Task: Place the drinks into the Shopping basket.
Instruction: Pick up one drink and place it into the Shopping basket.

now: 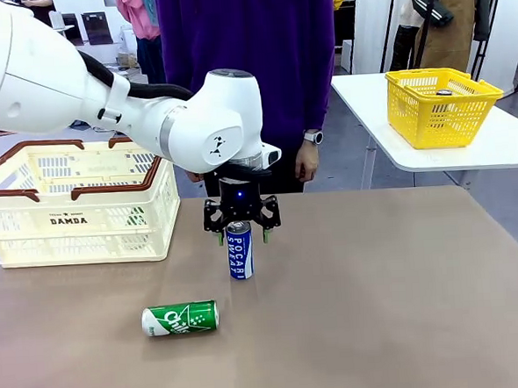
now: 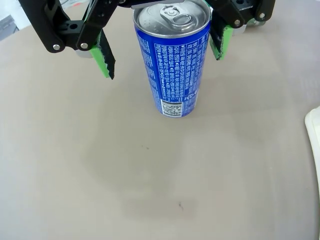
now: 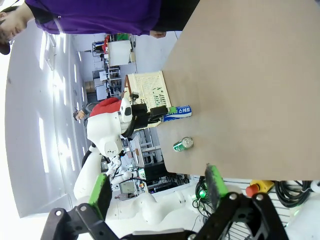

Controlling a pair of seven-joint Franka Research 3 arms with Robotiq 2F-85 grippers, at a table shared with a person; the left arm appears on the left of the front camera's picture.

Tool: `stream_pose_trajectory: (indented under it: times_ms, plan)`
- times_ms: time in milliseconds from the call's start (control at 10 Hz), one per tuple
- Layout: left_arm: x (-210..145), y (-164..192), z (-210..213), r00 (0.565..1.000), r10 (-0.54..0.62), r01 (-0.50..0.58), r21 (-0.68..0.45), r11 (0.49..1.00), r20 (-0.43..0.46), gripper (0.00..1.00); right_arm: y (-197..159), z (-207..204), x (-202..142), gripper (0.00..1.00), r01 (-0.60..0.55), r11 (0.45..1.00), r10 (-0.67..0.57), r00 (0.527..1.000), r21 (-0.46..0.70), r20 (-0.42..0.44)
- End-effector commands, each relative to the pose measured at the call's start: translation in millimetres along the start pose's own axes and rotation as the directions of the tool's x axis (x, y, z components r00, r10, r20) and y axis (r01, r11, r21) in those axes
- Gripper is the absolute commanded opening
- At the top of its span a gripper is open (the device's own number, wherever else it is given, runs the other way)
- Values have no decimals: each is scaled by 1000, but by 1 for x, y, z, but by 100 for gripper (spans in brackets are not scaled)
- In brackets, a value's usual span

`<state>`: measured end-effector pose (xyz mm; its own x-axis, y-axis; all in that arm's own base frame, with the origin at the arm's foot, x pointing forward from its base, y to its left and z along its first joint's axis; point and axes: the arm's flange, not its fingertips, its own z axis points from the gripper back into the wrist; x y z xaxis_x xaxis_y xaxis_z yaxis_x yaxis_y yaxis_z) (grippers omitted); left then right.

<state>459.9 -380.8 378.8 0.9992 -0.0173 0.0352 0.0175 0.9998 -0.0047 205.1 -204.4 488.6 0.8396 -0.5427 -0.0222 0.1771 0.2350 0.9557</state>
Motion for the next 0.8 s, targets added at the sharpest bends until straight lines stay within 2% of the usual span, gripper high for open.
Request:
stream_pose_trajectory:
  times_ms: [0, 100, 200, 300, 700]
  plan:
    - [-6, 6, 1, 999, -16, 16, -1, 1000, -36, 100, 5, 0, 1, 100, 9, 1000, -9, 1000, 23, 3]
    - [-6, 7, 2, 999, -15, 15, -1, 1000, -42, 73, 5, 0, 1, 100, 9, 1000, -9, 1000, 23, 3]
    - [-6, 9, 2, 999, -10, 10, 1, 1000, -51, 13, 5, 0, 1, 100, 9, 1000, -9, 1000, 23, 3]
    - [-8, 11, 3, 999, -8, 8, 7, 1000, -46, 0, 5, 0, 1, 100, 9, 1000, -9, 1000, 23, 3]
    - [-9, 14, 4, 999, -15, 15, -1, 1000, -38, 0, 5, 0, 1, 100, 9, 1000, -9, 1000, 23, 3]
